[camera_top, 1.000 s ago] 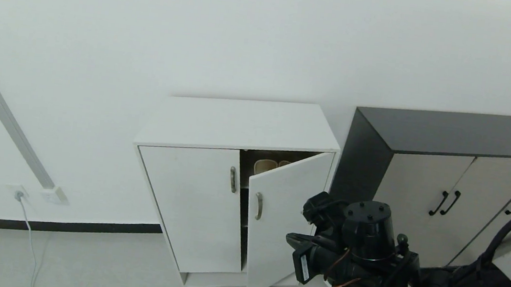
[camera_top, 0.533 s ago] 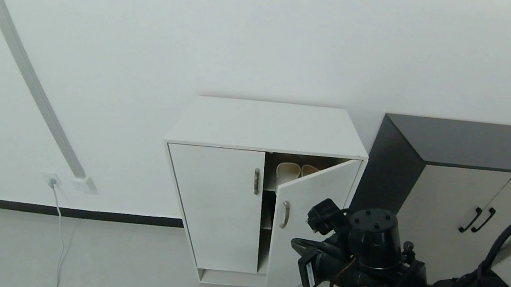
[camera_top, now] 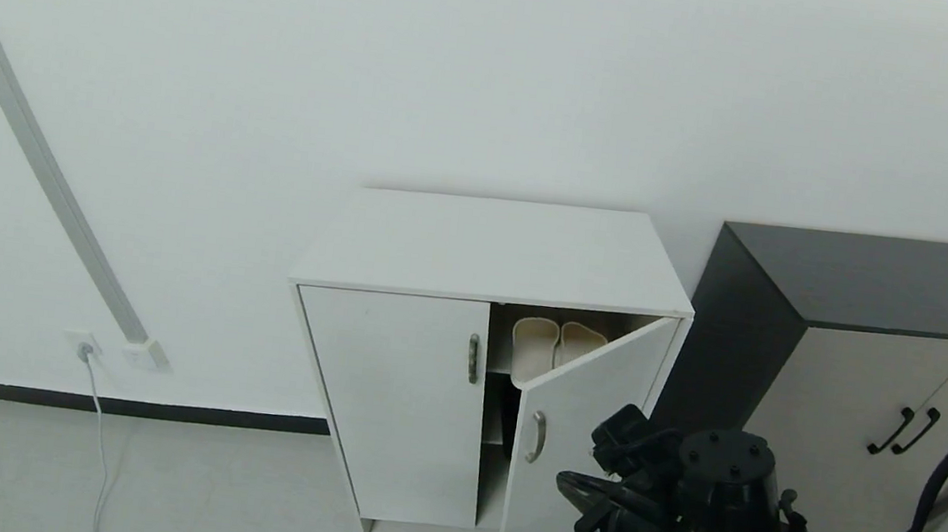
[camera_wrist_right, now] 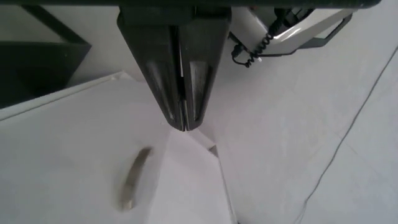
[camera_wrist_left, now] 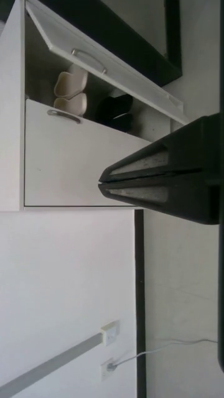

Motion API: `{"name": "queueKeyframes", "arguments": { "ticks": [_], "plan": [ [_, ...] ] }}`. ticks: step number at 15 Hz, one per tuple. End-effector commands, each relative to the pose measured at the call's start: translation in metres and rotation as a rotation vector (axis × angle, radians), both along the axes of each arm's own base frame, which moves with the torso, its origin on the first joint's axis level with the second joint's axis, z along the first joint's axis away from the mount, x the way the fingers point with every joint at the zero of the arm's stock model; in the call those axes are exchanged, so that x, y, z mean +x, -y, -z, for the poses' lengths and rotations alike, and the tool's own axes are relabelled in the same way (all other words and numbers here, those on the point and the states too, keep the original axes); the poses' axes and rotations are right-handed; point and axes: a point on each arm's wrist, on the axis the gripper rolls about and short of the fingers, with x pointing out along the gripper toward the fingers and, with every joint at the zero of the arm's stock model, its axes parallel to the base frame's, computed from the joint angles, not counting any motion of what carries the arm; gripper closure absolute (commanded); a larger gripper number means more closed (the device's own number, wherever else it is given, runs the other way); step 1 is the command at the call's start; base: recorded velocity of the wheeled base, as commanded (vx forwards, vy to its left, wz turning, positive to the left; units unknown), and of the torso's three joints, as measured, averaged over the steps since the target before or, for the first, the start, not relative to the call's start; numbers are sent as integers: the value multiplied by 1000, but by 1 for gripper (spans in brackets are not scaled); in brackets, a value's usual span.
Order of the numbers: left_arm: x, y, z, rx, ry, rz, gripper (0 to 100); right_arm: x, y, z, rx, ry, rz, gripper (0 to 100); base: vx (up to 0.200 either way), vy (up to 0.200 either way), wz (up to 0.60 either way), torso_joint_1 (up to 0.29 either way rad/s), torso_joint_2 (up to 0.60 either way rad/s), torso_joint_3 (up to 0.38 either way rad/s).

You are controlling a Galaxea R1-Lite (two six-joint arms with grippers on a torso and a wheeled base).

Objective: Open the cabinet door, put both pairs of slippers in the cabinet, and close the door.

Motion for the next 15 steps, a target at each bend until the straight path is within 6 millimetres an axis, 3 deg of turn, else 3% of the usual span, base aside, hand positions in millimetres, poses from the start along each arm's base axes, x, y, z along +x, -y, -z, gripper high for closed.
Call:
{"name": "queueKeyframes", "arguments": {
  "ticks": [1,5,11,15],
  "plan": [
    [0,0,0,0,-1,-1,100,-2,4,5,-16,-18,5,100,200,0,0,12,2,2],
    [0,0,0,0,-1,-2,100,6,7,8,-13,-24,32,100,0,0,0,0,0,0],
    [0,0,0,0,-1,-2,100,46,-1,20,25,4,94,100,0,0,0,0,0,0],
    [0,0,0,0,-1,-2,100,61,-8,25,38,15,107,100,0,0,0,0,0,0]
  ]
}}
